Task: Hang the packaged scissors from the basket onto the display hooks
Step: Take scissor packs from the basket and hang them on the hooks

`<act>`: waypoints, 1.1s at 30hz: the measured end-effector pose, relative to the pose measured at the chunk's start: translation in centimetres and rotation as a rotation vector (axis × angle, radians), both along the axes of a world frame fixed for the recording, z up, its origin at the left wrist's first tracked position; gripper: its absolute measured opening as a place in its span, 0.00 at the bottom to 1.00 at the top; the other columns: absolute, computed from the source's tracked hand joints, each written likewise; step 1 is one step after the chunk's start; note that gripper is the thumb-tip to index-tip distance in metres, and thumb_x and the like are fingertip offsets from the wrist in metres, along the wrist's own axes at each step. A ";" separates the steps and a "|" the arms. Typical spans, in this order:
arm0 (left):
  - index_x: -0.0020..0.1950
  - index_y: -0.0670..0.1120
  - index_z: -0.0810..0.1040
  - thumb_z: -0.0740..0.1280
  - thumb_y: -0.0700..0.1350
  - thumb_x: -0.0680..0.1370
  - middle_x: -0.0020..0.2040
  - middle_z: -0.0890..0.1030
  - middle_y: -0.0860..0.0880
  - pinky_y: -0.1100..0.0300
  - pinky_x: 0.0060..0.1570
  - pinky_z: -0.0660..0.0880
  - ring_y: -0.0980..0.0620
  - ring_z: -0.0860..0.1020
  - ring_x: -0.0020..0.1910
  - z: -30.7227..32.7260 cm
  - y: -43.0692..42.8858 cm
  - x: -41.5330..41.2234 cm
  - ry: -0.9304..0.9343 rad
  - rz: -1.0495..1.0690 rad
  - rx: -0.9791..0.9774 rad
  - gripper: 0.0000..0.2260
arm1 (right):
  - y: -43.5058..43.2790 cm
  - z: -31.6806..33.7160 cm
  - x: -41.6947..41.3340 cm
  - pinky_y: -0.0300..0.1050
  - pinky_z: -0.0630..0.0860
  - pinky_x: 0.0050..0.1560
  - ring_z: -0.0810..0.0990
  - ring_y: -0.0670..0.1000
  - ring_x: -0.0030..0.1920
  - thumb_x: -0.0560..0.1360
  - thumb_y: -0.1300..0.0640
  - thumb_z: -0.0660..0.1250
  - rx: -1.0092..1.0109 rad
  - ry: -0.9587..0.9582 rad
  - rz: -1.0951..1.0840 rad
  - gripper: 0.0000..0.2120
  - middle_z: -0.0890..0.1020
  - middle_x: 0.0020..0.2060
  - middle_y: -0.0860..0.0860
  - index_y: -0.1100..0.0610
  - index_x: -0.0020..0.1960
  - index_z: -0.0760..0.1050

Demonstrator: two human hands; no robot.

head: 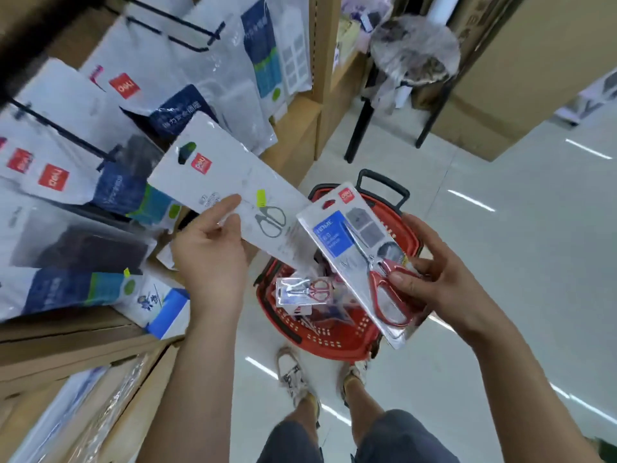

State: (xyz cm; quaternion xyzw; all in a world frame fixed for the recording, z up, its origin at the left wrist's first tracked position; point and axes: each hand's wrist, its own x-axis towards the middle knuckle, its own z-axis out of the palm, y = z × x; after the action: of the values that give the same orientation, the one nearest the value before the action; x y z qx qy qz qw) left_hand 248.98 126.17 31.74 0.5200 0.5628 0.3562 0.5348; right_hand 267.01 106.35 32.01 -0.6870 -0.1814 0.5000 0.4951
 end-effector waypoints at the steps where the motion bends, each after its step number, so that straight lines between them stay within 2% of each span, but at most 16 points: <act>1: 0.47 0.59 0.83 0.66 0.35 0.78 0.51 0.84 0.59 0.62 0.58 0.78 0.61 0.81 0.54 1.1 0.3 -0.5 0.012 0.011 0.047 0.18 | -0.1 1.1 -0.1 0.51 0.84 0.45 0.86 0.56 0.48 0.69 0.59 0.72 0.030 -0.011 -0.039 0.32 0.86 0.51 0.53 0.34 0.67 0.68; 4: 0.46 0.60 0.82 0.65 0.33 0.78 0.47 0.83 0.58 0.67 0.51 0.75 0.66 0.80 0.46 4.8 0.0 -1.6 -0.001 0.008 0.114 0.20 | 1.1 4.1 -0.8 0.52 0.84 0.37 0.86 0.54 0.45 0.77 0.63 0.68 0.096 -0.155 -0.139 0.16 0.85 0.50 0.52 0.44 0.57 0.79; 7: 0.47 0.56 0.78 0.62 0.29 0.78 0.40 0.82 0.56 0.69 0.40 0.73 0.65 0.78 0.38 8.2 -1.0 -2.4 -0.125 0.007 0.115 0.20 | 3.3 7.4 -2.5 0.62 0.83 0.46 0.85 0.59 0.45 0.79 0.69 0.63 0.122 -0.286 -0.195 0.16 0.84 0.48 0.56 0.52 0.45 0.84; 10: 0.48 0.54 0.74 0.60 0.28 0.79 0.42 0.85 0.57 0.65 0.39 0.76 0.61 0.82 0.41 10.7 -1.7 -2.9 -0.281 -0.004 0.031 0.19 | 5.3 11.1 -4.8 0.57 0.82 0.46 0.83 0.54 0.48 0.78 0.65 0.66 0.251 -0.364 -0.143 0.13 0.79 0.47 0.58 0.50 0.47 0.86; 12: 0.47 0.56 0.74 0.59 0.29 0.80 0.43 0.85 0.53 0.58 0.40 0.76 0.56 0.82 0.43 12.2 -2.0 -3.0 -0.316 -0.007 0.013 0.20 | 5.8 13.5 -6.3 0.51 0.80 0.51 0.82 0.50 0.52 0.76 0.50 0.71 0.318 -0.356 -0.046 0.06 0.80 0.43 0.49 0.45 0.49 0.86; 13: 0.47 0.58 0.74 0.60 0.30 0.80 0.43 0.85 0.52 0.54 0.42 0.76 0.53 0.82 0.43 13.0 -2.0 -3.0 -0.325 -0.013 0.015 0.21 | 5.9 14.6 -7.0 0.49 0.78 0.53 0.80 0.49 0.52 0.73 0.44 0.72 0.331 -0.374 0.016 0.06 0.78 0.39 0.43 0.42 0.49 0.85; 16: 0.51 0.58 0.74 0.62 0.32 0.80 0.46 0.85 0.52 0.51 0.46 0.78 0.52 0.83 0.46 15.7 -1.8 -3.3 -0.325 -0.046 0.036 0.18 | 6.2 16.4 -8.4 0.41 0.76 0.46 0.78 0.41 0.47 0.71 0.48 0.76 0.359 -0.557 0.088 0.09 0.75 0.40 0.38 0.34 0.48 0.83; 18: 0.59 0.58 0.74 0.69 0.43 0.79 0.54 0.83 0.56 0.56 0.52 0.80 0.61 0.82 0.50 17.6 -1.9 -3.7 -0.239 -0.145 0.051 0.13 | 6.7 17.4 -9.7 0.38 0.73 0.41 0.77 0.41 0.45 0.74 0.50 0.73 0.335 -0.889 0.023 0.09 0.74 0.40 0.37 0.38 0.52 0.83; 20: 0.69 0.62 0.70 0.72 0.62 0.70 0.65 0.76 0.59 0.53 0.61 0.77 0.63 0.77 0.59 19.2 -2.5 -4.2 -0.225 -0.292 -0.037 0.28 | 7.4 18.3 -11.4 0.39 0.72 0.34 0.75 0.42 0.38 0.75 0.47 0.68 0.318 -1.217 0.009 0.10 0.72 0.40 0.40 0.43 0.55 0.83; 22: 0.71 0.69 0.64 0.73 0.69 0.63 0.67 0.77 0.58 0.46 0.63 0.75 0.57 0.78 0.63 20.4 -3.0 -4.5 -0.328 -0.347 -0.192 0.38 | 8.1 18.8 -12.9 0.45 0.74 0.27 0.76 0.48 0.32 0.75 0.46 0.65 0.336 -1.346 0.033 0.13 0.74 0.44 0.44 0.46 0.56 0.82; 23: 0.71 0.68 0.65 0.74 0.67 0.65 0.64 0.80 0.56 0.47 0.61 0.76 0.54 0.80 0.61 20.8 -3.0 -4.6 -0.374 -0.341 -0.229 0.36 | 8.4 19.0 -13.5 0.47 0.75 0.26 0.77 0.49 0.32 0.75 0.45 0.65 0.372 -1.340 0.049 0.14 0.76 0.46 0.45 0.47 0.56 0.82; 25: 0.68 0.58 0.72 0.70 0.53 0.77 0.56 0.85 0.50 0.52 0.52 0.79 0.51 0.83 0.53 21.7 -2.9 -5.1 -0.457 -0.253 -0.263 0.20 | 8.9 19.4 -14.0 0.47 0.78 0.32 0.80 0.47 0.37 0.77 0.42 0.62 0.443 -1.240 0.092 0.15 0.77 0.51 0.45 0.46 0.56 0.82; 27: 0.59 0.50 0.80 0.65 0.44 0.81 0.49 0.86 0.45 0.53 0.44 0.80 0.48 0.85 0.46 22.6 -2.5 -5.8 -0.489 -0.115 -0.261 0.08 | 9.4 19.8 -13.8 0.48 0.80 0.40 0.80 0.43 0.45 0.78 0.40 0.60 0.509 -1.083 0.077 0.16 0.76 0.51 0.42 0.44 0.55 0.83; 30: 0.56 0.47 0.81 0.62 0.41 0.82 0.46 0.87 0.46 0.54 0.44 0.81 0.47 0.85 0.44 23.2 -2.1 -7.3 -0.420 0.020 -0.139 0.08 | 10.5 20.9 -12.2 0.45 0.82 0.41 0.78 0.45 0.45 0.78 0.43 0.64 0.548 -0.805 -0.055 0.12 0.72 0.44 0.38 0.43 0.56 0.83; 32: 0.59 0.47 0.80 0.63 0.41 0.82 0.48 0.87 0.48 0.54 0.45 0.81 0.49 0.85 0.46 23.5 -1.8 -8.4 -0.414 0.087 -0.058 0.09 | 11.4 21.7 -10.9 0.29 0.75 0.41 0.75 0.43 0.48 0.77 0.49 0.67 0.531 -0.708 -0.080 0.08 0.69 0.41 0.41 0.40 0.54 0.81; 33: 0.60 0.47 0.79 0.63 0.40 0.82 0.49 0.87 0.49 0.55 0.45 0.81 0.50 0.85 0.47 23.6 -1.7 -8.8 -0.407 0.107 -0.018 0.10 | 11.6 22.1 -10.5 0.25 0.71 0.41 0.75 0.37 0.48 0.77 0.52 0.68 0.524 -0.673 -0.072 0.09 0.70 0.42 0.43 0.39 0.53 0.80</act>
State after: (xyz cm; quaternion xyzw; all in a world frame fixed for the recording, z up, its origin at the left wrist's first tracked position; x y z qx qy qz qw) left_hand 240.17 124.50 55.34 0.4016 0.4731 0.4768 0.6225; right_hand 256.55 117.97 54.09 -0.6688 -0.4295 0.1675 0.5832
